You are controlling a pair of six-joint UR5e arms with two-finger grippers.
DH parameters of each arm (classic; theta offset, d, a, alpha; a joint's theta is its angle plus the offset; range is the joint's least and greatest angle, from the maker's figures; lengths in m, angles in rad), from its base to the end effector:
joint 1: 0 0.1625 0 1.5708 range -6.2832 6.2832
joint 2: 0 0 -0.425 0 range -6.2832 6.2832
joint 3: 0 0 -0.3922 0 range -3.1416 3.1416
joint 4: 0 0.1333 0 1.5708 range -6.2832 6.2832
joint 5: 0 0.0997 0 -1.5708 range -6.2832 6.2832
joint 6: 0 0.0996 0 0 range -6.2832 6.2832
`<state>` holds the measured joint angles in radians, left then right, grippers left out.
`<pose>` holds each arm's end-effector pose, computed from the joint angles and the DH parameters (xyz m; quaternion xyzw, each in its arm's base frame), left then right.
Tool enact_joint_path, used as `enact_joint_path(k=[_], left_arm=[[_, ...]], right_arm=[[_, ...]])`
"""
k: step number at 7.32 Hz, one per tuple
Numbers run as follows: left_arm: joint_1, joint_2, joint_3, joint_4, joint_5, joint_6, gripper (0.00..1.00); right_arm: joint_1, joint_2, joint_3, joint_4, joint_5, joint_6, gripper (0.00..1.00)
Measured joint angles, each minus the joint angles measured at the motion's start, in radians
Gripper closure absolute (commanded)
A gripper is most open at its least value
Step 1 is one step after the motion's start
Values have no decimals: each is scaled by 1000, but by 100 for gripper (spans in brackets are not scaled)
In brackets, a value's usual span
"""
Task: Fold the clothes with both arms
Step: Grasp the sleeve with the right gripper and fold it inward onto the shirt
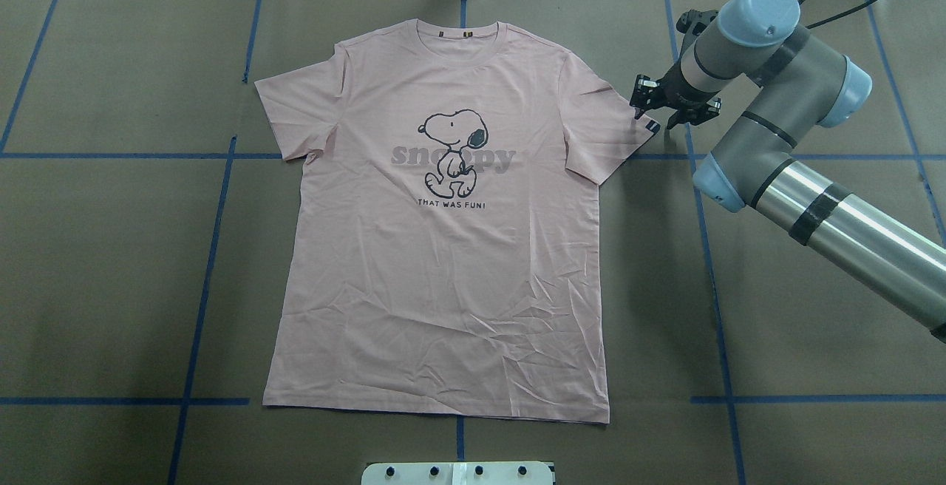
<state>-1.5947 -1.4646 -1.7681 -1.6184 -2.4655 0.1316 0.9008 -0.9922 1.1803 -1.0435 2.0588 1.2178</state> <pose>-0.0664 -0.4514 0.5974 0.0958 0.4254 0.0783 0.8965 -0.3983 -0.6422 0.4460 0.0160 -0.4079 0.1644 0.8980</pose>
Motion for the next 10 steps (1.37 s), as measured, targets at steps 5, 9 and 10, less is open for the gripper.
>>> enact_joint_path(k=[5,9,10], left_arm=[[-2,12,-6,0,-8,2,0],[-2,17,-6,0,-60,2,0],[-2,17,-6,0,-63,2,0]], right_arm=[[-8,-3,5,10,-5,7,100],[-64,70,41,2,-38,109,100],[-98,113,23,1,-93,153,100]])
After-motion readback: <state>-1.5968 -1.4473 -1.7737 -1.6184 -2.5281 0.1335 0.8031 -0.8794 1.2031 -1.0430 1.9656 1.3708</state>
